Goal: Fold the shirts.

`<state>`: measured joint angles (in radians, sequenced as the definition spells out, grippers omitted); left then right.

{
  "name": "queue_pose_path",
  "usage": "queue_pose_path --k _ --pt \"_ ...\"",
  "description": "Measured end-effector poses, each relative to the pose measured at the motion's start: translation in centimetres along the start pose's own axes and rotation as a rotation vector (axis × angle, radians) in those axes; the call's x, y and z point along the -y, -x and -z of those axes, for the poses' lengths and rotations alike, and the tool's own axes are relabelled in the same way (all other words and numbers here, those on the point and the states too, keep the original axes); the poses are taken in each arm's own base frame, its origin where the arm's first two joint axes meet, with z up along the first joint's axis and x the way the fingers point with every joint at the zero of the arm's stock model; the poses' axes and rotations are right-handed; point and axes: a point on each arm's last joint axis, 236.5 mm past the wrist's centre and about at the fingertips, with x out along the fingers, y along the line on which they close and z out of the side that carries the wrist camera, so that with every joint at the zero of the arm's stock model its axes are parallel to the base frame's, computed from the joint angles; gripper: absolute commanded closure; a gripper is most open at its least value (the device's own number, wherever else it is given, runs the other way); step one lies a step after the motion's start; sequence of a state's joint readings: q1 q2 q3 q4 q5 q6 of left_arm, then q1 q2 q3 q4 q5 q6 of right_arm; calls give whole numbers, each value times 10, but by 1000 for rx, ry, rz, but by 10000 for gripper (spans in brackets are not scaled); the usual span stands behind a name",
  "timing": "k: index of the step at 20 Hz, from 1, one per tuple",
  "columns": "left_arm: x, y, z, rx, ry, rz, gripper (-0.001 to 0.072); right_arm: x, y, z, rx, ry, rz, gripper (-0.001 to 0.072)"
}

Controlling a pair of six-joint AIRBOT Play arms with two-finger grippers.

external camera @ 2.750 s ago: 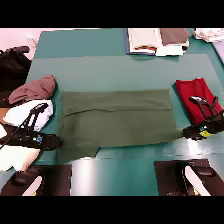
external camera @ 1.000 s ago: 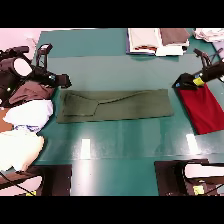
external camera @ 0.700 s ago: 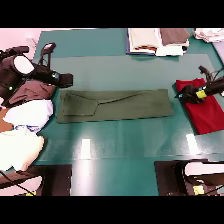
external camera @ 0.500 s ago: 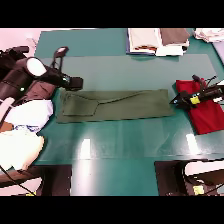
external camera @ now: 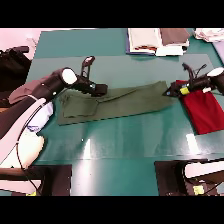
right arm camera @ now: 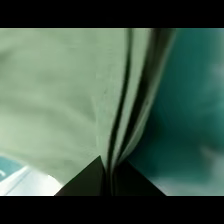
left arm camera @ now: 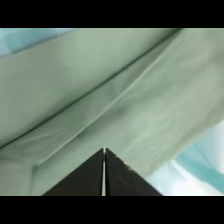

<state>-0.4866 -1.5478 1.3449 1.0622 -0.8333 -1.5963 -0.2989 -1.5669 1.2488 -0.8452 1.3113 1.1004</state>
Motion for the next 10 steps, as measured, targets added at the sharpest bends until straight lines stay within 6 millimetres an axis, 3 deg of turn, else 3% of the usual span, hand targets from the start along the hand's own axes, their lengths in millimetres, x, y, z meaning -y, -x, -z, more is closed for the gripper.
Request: queue_pose_path --k 5,10 --pt "6 -40 2 -32 6 18 678 -104 51 -40 137 247 -6 695" --pt "11 -72 12 -75 -11 26 678 -204 72 -39 173 425 -56 695"
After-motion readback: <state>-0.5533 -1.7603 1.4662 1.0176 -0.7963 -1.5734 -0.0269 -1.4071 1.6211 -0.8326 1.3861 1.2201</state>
